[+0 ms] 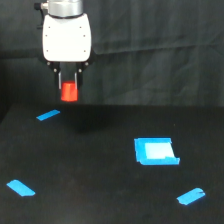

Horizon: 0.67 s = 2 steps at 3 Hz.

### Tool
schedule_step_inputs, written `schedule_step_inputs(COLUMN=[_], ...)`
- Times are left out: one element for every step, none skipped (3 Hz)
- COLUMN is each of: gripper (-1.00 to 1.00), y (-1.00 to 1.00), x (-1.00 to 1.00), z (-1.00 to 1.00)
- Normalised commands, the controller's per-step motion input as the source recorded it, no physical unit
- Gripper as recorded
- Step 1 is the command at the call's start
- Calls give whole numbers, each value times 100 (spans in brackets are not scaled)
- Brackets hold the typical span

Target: Pick up the red object from the table

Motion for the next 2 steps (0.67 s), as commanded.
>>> schedule_step_inputs(gripper=[-96,-96], y=[-1,-1], x=[3,3], z=[4,4])
